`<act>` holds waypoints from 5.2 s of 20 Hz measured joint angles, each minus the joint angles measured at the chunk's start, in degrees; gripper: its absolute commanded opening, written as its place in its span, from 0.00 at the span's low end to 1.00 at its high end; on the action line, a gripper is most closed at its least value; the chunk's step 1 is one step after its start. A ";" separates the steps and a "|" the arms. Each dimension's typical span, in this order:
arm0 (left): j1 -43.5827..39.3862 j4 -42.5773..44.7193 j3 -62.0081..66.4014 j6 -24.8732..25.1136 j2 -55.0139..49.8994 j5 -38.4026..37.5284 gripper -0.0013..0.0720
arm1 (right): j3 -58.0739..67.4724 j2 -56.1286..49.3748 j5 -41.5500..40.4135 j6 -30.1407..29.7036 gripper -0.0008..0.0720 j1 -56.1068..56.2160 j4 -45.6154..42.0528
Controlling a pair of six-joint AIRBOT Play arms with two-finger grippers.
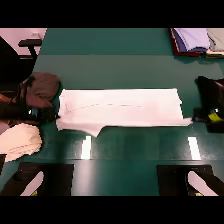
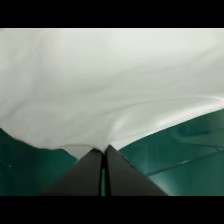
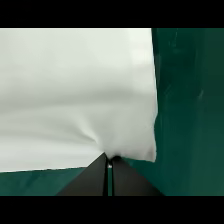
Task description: Fold the shirts.
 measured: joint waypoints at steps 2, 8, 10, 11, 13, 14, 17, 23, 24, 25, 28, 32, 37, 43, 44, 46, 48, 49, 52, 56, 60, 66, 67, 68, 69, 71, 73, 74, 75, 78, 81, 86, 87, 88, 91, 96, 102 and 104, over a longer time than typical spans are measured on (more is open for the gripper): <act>0.00 0.55 5.03 1.88 -8.15 3.65 0.05 | 5.57 -6.78 -1.77 0.37 0.03 2.16 -0.09; 0.00 1.31 17.00 6.29 -28.11 11.04 0.05 | 21.07 -25.07 -4.85 0.57 0.03 4.94 1.44; 0.00 1.27 18.51 6.86 -30.99 13.27 0.38 | 25.31 -29.64 -5.38 0.59 0.19 5.18 3.32; 0.02 1.29 18.99 6.97 -31.91 14.36 0.67 | 27.17 -31.52 -5.66 0.59 0.42 5.25 4.26; 0.07 1.14 19.67 6.99 -32.98 15.56 0.70 | 30.51 -34.62 -5.95 -0.35 0.49 5.14 7.06; 0.02 0.94 20.04 6.88 -33.29 15.85 0.70 | 31.85 -35.67 -5.86 -1.22 0.55 4.83 8.74; 0.07 -0.28 21.75 6.58 -33.75 14.75 0.70 | 33.07 -36.65 -4.55 -4.42 0.65 2.64 12.57; -0.61 -4.15 23.41 6.38 -34.01 10.75 0.08 | 23.56 -34.56 -2.16 -9.09 0.83 -7.48 17.27; -1.22 -4.79 23.50 6.43 -34.01 10.64 0.08 | 21.49 -34.75 -1.99 -9.90 0.83 -9.27 18.84; -2.19 -5.33 23.54 6.51 -34.03 10.69 0.05 | 19.52 -35.28 -1.92 -10.80 0.83 -10.71 20.52; -6.23 -6.23 23.61 6.60 -34.10 12.44 0.05 | 15.17 -37.16 -1.88 -12.92 0.68 -12.52 25.94; -12.72 -6.75 23.74 4.44 -35.12 17.70 0.05 | 13.79 -39.82 -3.98 -14.43 0.03 -10.16 28.57; -21.42 -7.13 28.74 2.86 -41.59 22.49 0.05 | 18.84 -38.21 -4.79 -15.15 0.03 -7.06 28.52; -30.10 -7.21 40.65 1.29 -55.08 21.57 0.05 | 30.49 -29.31 0.35 -12.52 0.03 -0.90 29.46; -31.15 -7.23 42.23 1.16 -56.89 21.11 0.05 | 32.33 -28.06 0.50 -12.09 0.03 0.63 29.51; -32.94 -7.26 44.54 0.72 -60.08 20.28 0.05 | 36.04 -26.10 1.01 -11.06 0.03 4.44 29.59; -33.81 -7.43 45.77 0.07 -62.18 20.04 0.05 | 39.19 -25.11 1.01 -10.05 0.03 8.15 29.64; -34.03 -7.43 46.10 -0.15 -62.90 19.85 0.05 | 40.54 -24.79 0.92 -9.70 0.03 10.03 29.64; -34.56 -7.63 46.66 -0.55 -64.06 19.78 0.05 | 43.54 -24.30 0.17 -9.09 0.03 15.02 29.66; -34.73 -7.54 47.52 -0.70 -64.50 19.47 0.05 | 46.45 -24.09 -1.18 -8.52 0.03 20.41 29.66; -32.57 -4.13 52.06 -0.81 -63.01 15.78 0.05 | 47.95 -24.13 -3.10 -8.44 0.03 24.61 30.32; -20.06 3.13 61.18 -1.79 -53.18 7.26 0.05 | 48.46 -28.68 -9.01 -11.39 0.03 33.35 41.24; -17.53 3.98 62.34 -1.75 -50.90 6.36 0.05 | 48.50 -30.40 -10.78 -12.57 0.04 35.89 43.01; -14.80 5.14 63.28 -1.70 -48.41 5.11 0.05 | 48.78 -32.30 -12.61 -13.64 0.05 38.49 44.48; -12.28 6.14 63.93 -1.60 -46.12 4.44 0.05 | 49.55 -34.75 -14.49 -14.47 0.21 41.31 45.62; -7.72 7.72 64.83 -1.44 -41.55 3.37 0.05 | 52.72 -40.28 -17.40 -16.44 0.71 46.38 46.88; -4.13 8.57 65.22 -1.36 -38.05 2.34 0.05 | 57.05 -45.64 -18.25 -18.69 0.72 50.36 47.69; -2.56 8.94 65.40 -1.33 -36.61 1.95 0.05 | 58.88 -47.93 -18.01 -19.32 0.64 51.52 47.84; -1.44 9.27 65.48 -1.29 -35.60 1.44 0.05 | 59.87 -49.42 -17.53 -19.50 0.62 51.93 47.89; 0.17 9.42 65.64 -1.18 -33.97 0.02 0.05 | 57.75 -50.56 -14.49 -18.95 0.62 49.99 46.18; 0.96 9.66 65.68 -1.18 -33.35 -0.98 0.05 | 49.59 -47.15 -12.35 -17.11 0.62 43.87 40.65; 1.27 8.98 65.64 -1.18 -33.05 -1.68 0.05 | 31.32 -39.71 -13.84 -12.35 0.91 30.69 33.09; 1.27 8.57 65.61 -1.18 -33.09 -1.81 0.05 | 28.63 -39.26 -14.19 -12.00 0.91 28.85 33.22; 1.29 8.04 65.61 -1.18 -33.14 -1.79 0.05 | 26.45 -39.06 -14.69 -11.47 0.91 27.47 33.68; 1.07 6.97 65.46 -1.18 -33.38 -1.75 0.05 | 23.08 -40.68 -15.52 -11.04 0.84 26.27 36.22; -0.81 6.38 65.35 -1.03 -33.83 -1.53 0.05 | 27.32 -47.93 -16.46 -10.69 0.60 30.82 42.32; -5.29 6.36 65.33 -0.50 -34.36 -1.38 0.05 | 37.73 -55.65 -16.48 -10.51 0.03 36.57 46.56; -7.08 6.34 65.33 -0.31 -34.51 -1.51 0.05 | 40.63 -55.39 -16.02 -10.49 0.03 35.58 45.24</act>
